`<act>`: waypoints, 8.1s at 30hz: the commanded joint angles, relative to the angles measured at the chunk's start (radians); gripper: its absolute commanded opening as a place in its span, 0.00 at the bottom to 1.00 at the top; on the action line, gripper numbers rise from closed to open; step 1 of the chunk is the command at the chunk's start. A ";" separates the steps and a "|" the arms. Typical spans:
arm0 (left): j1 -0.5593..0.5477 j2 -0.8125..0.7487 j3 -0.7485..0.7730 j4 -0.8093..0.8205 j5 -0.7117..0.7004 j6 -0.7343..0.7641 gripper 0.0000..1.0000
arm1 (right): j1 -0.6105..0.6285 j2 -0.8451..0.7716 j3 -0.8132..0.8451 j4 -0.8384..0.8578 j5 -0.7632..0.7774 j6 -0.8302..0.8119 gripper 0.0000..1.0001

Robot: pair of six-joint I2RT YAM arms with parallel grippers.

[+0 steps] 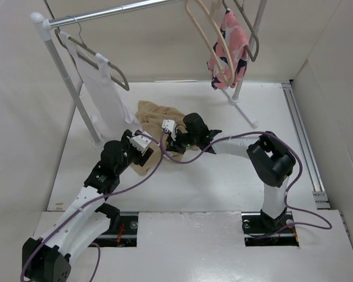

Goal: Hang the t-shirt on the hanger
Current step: Grab the tshirt from the pile, then grab a hanger with the right arm, then place tshirt on hanger

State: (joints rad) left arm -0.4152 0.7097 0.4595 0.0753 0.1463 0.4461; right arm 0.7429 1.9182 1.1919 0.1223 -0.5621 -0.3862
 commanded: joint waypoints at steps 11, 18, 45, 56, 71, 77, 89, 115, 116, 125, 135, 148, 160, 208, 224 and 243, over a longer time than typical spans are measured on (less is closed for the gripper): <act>-0.033 0.343 0.272 0.073 0.205 -0.082 0.55 | -0.111 -0.280 -0.207 -0.098 -0.044 -0.013 0.00; -0.111 0.615 0.430 0.070 0.110 -0.024 0.55 | -0.189 -0.327 -0.219 -0.144 -0.064 -0.013 0.00; -0.091 1.030 0.611 0.198 0.038 -0.063 0.51 | -0.231 -0.297 -0.091 -0.323 -0.048 -0.129 0.00; -0.053 1.002 0.694 0.055 0.039 -0.098 0.00 | -0.231 -0.315 -0.032 -0.398 0.060 -0.143 0.18; -0.043 0.737 0.671 -0.278 -0.039 -0.141 0.00 | 0.070 -0.692 -0.008 -0.383 0.608 -0.140 1.00; -0.043 0.697 0.618 -0.264 -0.039 -0.150 0.00 | 0.070 -0.817 0.075 -0.463 0.251 -0.140 1.00; -0.043 0.564 0.505 -0.235 -0.037 -0.159 0.00 | 0.070 -0.745 0.562 -0.286 0.412 0.052 1.00; -0.043 0.407 0.361 -0.137 0.012 -0.139 0.00 | 0.052 -0.260 1.034 -0.415 1.036 0.112 0.44; -0.043 0.407 0.351 -0.137 0.012 -0.139 0.00 | 0.052 -0.260 1.034 -0.415 1.036 0.112 0.44; -0.043 0.398 0.332 -0.127 0.012 -0.139 0.00 | -0.059 -0.245 1.159 -0.582 0.877 0.121 0.60; -0.043 0.369 0.292 -0.118 0.003 -0.150 0.00 | -0.186 -0.174 1.170 -0.570 0.662 0.121 0.67; -0.043 0.340 0.265 -0.118 -0.008 -0.159 0.00 | -0.218 -0.134 1.121 -0.592 0.706 0.147 0.59; -0.043 0.340 0.265 -0.118 -0.008 -0.159 0.00 | -0.228 -0.157 1.077 -0.583 0.717 0.156 0.00; -0.053 0.663 0.680 -0.374 -0.246 -0.442 0.00 | -0.091 -1.177 -0.058 -0.986 0.249 0.256 0.00; -0.071 0.632 0.690 -0.396 -0.172 -0.397 0.00 | -0.079 -0.957 -0.184 -0.530 0.265 0.265 0.00; -0.071 0.662 0.720 -0.396 -0.177 -0.359 0.00 | -0.027 -1.068 -0.281 -0.589 0.123 0.243 0.00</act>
State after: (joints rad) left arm -0.4824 1.3781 1.1233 -0.3248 -0.0601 0.0715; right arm 0.7052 0.8780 0.9279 -0.5228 -0.4217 -0.1715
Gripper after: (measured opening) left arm 0.014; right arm 0.113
